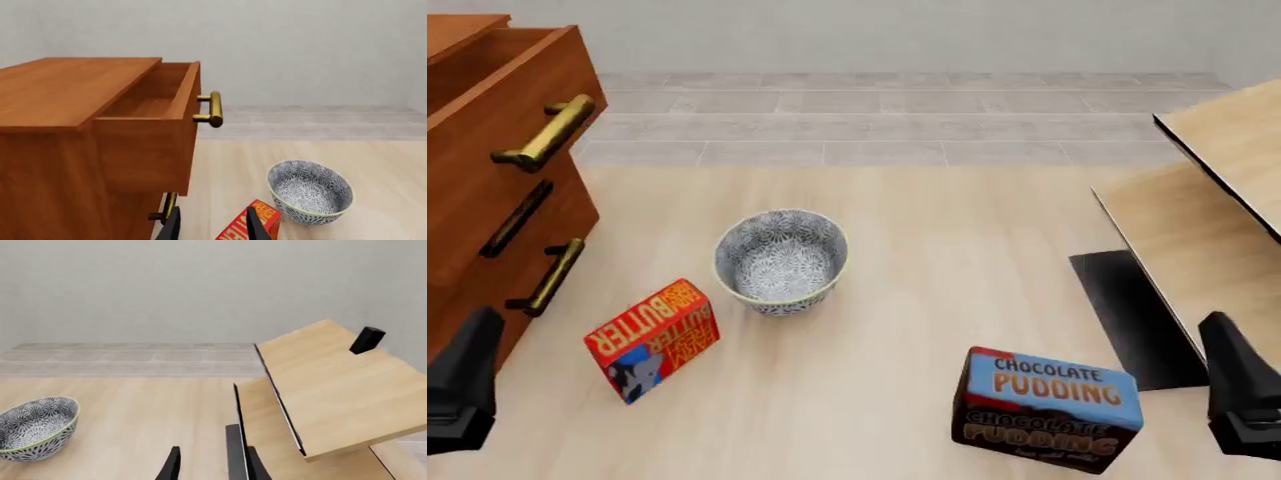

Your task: Close the top drawer of the cabinet.

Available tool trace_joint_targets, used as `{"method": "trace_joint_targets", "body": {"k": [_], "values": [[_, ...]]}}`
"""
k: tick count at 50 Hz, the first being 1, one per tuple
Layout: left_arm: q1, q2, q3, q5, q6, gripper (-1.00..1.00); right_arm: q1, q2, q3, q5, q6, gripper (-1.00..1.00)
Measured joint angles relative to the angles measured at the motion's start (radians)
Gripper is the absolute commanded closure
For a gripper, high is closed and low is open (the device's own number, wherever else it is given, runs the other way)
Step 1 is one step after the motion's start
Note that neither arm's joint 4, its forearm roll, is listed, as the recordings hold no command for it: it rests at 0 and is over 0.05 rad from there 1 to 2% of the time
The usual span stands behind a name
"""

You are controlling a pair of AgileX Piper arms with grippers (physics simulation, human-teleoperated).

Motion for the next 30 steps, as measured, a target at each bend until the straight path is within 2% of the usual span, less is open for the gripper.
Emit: {"method": "trace_joint_targets", "body": {"k": [21, 30], "values": [[-0.004, -0.010, 0.000, 0.011, 0.020, -1.00, -0.001, 0.037, -0.007, -0.026, 0.006, -1.00], [-0.027, -0.012, -0.025, -0.024, 0.105, -1.00, 0.009, 0.049, -0.005, -0.027, 0.017, -1.00]]}}
